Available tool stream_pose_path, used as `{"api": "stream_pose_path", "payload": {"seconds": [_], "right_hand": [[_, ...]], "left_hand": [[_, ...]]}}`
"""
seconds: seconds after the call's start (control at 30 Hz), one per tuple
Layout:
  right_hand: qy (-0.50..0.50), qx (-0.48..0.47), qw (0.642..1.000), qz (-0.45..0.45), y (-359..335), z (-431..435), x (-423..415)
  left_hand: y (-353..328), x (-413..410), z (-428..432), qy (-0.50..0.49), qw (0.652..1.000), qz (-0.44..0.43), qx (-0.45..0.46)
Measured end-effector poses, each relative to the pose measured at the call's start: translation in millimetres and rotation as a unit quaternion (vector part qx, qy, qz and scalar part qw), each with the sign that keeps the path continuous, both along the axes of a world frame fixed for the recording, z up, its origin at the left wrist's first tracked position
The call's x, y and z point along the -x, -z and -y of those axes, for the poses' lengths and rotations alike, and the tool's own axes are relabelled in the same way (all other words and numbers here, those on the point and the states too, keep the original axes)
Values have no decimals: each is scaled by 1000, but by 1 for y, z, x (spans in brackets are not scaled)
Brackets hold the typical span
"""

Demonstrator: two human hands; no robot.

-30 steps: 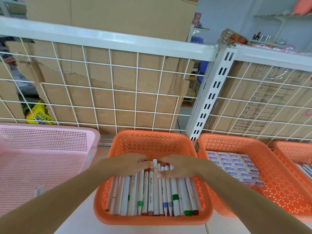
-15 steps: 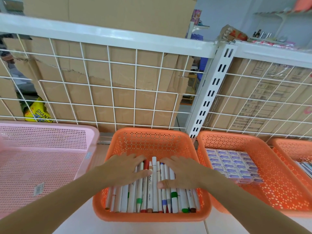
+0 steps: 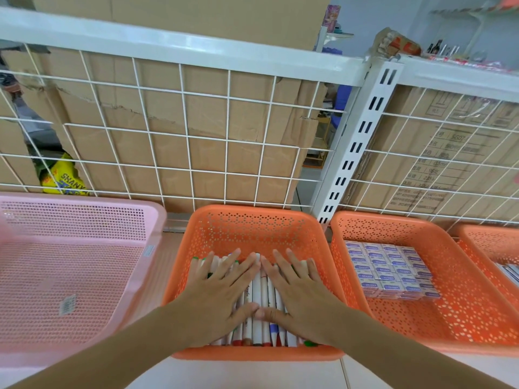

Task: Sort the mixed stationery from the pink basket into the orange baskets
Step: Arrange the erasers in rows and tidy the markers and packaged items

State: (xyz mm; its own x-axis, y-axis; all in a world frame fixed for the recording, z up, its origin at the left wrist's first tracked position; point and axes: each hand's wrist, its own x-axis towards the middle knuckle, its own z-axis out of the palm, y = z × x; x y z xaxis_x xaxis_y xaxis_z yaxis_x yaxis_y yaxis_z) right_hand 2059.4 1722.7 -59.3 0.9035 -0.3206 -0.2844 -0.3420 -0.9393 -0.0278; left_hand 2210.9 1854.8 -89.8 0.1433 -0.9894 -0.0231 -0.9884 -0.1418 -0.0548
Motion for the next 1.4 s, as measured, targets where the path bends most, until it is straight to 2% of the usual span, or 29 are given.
{"api": "stream_pose_path", "payload": {"seconds": [0.27,0.37,0.53,0.6,0.8,0.9,0.97,1.1,1.17,1.23,1.27,1.33,1.4], "right_hand": [[46,-34,998,26,10,0,0],[51,-35,998,23,11,-5,-4],[80,-13,996,43,11,-8,-2],[98,-32,994,47,10,-7,-3],[111,-98,989,28,8,-7,2],[97,-67,992,35,5,-7,1],[72,-49,995,50,7,-4,-1],[17,-16,998,60,14,1,-6],[14,-13,998,55,14,-1,-8],[22,-7,999,50,12,-5,-10],[22,12,998,58,10,-6,-12],[41,49,996,56,11,-8,-14],[64,44,995,59,16,-8,-17]], "left_hand": [[1,-8,-8,23,998,51,42],[-2,-9,-9,30,998,41,36],[-11,-4,-2,64,995,67,36],[-11,-3,2,79,993,77,42],[-18,3,9,115,993,25,3],[-21,-1,4,126,992,-1,19],[-16,-3,-1,124,992,14,-5],[-11,-2,1,87,996,0,-8],[-14,-1,5,92,995,-28,28],[-21,-3,4,66,989,-131,-17],[-21,-4,4,54,987,-149,-23],[-21,-5,1,27,990,-137,-33],[-16,-8,-5,22,997,-72,4]]}}
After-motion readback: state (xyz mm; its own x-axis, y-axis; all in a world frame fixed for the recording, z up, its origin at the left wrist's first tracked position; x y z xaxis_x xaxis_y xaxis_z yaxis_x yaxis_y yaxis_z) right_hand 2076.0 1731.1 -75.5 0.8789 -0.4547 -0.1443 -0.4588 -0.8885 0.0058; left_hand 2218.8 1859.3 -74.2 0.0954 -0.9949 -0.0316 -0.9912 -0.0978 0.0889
